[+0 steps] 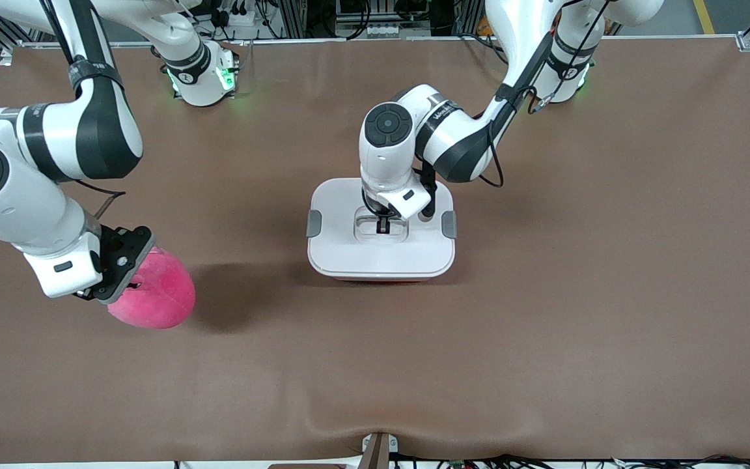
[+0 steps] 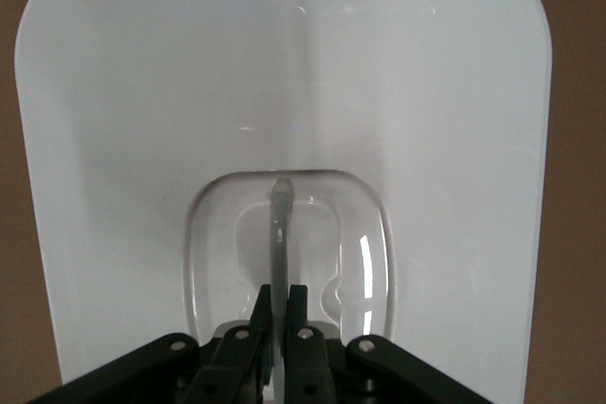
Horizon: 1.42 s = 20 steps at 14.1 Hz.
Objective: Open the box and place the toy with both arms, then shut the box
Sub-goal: 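Lift the lid with the left gripper while the right gripper raises the plush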
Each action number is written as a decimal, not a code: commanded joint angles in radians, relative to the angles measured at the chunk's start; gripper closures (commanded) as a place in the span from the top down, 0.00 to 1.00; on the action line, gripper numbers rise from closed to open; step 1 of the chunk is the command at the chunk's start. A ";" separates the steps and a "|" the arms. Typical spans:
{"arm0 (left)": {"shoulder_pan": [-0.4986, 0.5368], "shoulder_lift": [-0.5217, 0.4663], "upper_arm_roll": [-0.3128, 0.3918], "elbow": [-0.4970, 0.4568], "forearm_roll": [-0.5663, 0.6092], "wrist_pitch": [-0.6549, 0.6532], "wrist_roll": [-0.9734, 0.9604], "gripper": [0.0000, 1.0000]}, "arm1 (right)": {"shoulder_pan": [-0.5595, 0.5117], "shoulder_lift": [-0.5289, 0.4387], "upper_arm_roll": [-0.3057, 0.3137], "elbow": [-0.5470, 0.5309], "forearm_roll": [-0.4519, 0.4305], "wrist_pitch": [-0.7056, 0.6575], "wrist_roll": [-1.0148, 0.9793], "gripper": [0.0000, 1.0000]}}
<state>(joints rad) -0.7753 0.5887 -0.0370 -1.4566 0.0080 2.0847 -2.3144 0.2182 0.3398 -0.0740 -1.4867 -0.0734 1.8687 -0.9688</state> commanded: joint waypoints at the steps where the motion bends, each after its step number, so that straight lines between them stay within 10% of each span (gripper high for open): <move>1: 0.001 -0.044 -0.003 -0.034 0.018 0.003 0.016 0.00 | 0.018 -0.010 -0.006 0.010 0.043 -0.037 0.117 0.00; 20: 0.100 -0.190 0.003 -0.024 0.014 -0.067 0.196 0.00 | 0.099 -0.027 -0.004 0.054 0.142 -0.181 0.628 0.00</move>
<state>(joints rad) -0.7101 0.4599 -0.0277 -1.4560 0.0082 2.0476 -2.1570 0.2954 0.3242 -0.0730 -1.4515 0.0446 1.7191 -0.4223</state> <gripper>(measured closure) 0.930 0.868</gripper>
